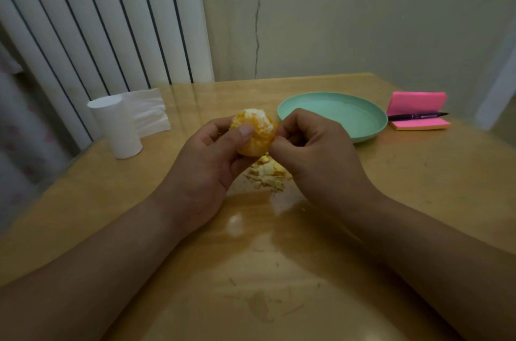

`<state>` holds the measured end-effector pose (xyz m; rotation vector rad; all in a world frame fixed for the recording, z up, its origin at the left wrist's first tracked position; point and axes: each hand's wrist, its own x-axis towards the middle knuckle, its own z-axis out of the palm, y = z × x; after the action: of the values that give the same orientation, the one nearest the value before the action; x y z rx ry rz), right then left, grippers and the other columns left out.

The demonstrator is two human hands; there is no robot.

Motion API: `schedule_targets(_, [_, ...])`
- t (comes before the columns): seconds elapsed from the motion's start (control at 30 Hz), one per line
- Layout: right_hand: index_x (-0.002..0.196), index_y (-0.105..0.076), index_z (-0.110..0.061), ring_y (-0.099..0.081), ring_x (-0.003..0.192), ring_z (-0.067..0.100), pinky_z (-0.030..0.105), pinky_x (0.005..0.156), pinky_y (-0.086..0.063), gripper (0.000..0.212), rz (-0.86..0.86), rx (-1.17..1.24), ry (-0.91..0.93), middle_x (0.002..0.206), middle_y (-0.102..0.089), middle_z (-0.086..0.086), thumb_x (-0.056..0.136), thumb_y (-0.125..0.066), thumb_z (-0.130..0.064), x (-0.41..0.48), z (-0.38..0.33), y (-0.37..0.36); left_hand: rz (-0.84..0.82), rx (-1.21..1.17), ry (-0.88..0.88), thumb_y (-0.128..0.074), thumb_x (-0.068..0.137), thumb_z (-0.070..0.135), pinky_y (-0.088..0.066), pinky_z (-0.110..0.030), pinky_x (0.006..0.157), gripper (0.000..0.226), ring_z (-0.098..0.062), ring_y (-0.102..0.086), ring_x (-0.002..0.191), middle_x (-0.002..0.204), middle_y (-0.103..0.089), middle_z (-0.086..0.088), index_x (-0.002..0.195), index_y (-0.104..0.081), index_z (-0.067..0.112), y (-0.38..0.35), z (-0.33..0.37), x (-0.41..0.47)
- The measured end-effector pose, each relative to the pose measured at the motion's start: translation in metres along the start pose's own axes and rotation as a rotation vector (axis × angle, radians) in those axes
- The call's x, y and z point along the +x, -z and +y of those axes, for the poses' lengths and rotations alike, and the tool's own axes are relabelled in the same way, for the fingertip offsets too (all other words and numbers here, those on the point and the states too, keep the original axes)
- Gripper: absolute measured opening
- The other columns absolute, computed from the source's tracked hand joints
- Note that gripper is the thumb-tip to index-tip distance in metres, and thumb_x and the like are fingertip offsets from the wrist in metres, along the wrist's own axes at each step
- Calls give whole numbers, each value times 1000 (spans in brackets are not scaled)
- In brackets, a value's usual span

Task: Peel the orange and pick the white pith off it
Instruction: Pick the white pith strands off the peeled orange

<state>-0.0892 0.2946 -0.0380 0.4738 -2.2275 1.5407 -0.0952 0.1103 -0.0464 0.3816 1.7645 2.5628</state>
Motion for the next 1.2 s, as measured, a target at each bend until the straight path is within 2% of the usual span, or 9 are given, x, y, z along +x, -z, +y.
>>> schedule_targets(0.13, [80,-68,-19,-48,58,3,25,55,-44,13,-6,11,7,65,-61,-2,88,-76,-15,0,0,0,-30,-30,16,-67,97,24,-60,-33,95,51,-27,-71,116,130,-72,-19,139,-56,-2,5,0,2])
schedule_targets(0.33, [79,-68,-16,-47,55,3,16,54,-40,15,7,32,5,58,-58,-12,90,-75,-11,1,1,1,-51,-12,25,-64,100,23,-59,-36,102,56,-29,-68,120,134,-69,-21,146,-51,-8,8,-1,4])
schedule_targets(0.53, [80,-69,-17,-49,58,3,22,54,-44,11,16,10,6,65,-62,1,89,-75,-15,2,2,2,-59,-15,34,-58,107,21,-56,-40,108,50,-30,-66,124,139,-65,-25,146,-51,-9,10,0,3])
schedule_targets(0.63, [81,-69,-17,-51,60,5,29,57,-48,9,25,-5,12,70,-64,4,88,-74,-19,3,3,3,-60,-68,52,-57,106,22,-58,-38,104,52,-29,-66,124,144,-62,-28,146,-51,-11,8,2,3])
schedule_targets(0.73, [80,-69,-17,-50,61,6,31,58,-47,10,26,-7,12,69,-63,4,88,-75,-18,4,6,3,-76,-123,90,-56,105,23,-59,-36,103,44,-28,-68,124,138,-67,-23,140,-59,-4,6,4,1])
schedule_targets(0.83, [79,-69,-20,-49,60,5,24,56,-44,11,35,-20,7,66,-61,-1,88,-74,-19,6,10,4,-75,-206,123,-57,104,26,-60,-39,101,41,-29,-71,122,133,-71,-21,136,-62,1,4,6,0])
schedule_targets(0.97, [91,-74,-26,-58,69,5,25,62,-47,6,-52,-238,-15,74,-66,-11,96,-69,-27,11,22,5,-36,-240,211,-58,104,36,-66,-37,84,53,-35,-73,116,139,-67,-26,146,-55,3,6,9,0])
schedule_targets(1.07, [113,-73,-34,-58,72,5,29,62,-44,19,-150,-437,-3,79,-64,-15,103,-59,-25,11,26,5,-1,-153,245,-60,102,38,-64,-31,72,54,-33,-74,105,136,-68,-25,144,-57,4,10,9,3])
schedule_targets(1.2, [107,-71,-32,-60,74,9,41,69,-54,16,-168,-512,48,84,-67,-12,106,-55,-36,10,20,7,6,-114,231,-63,98,28,-65,-33,83,47,-35,-71,113,131,-71,-22,137,-63,1,15,8,6])
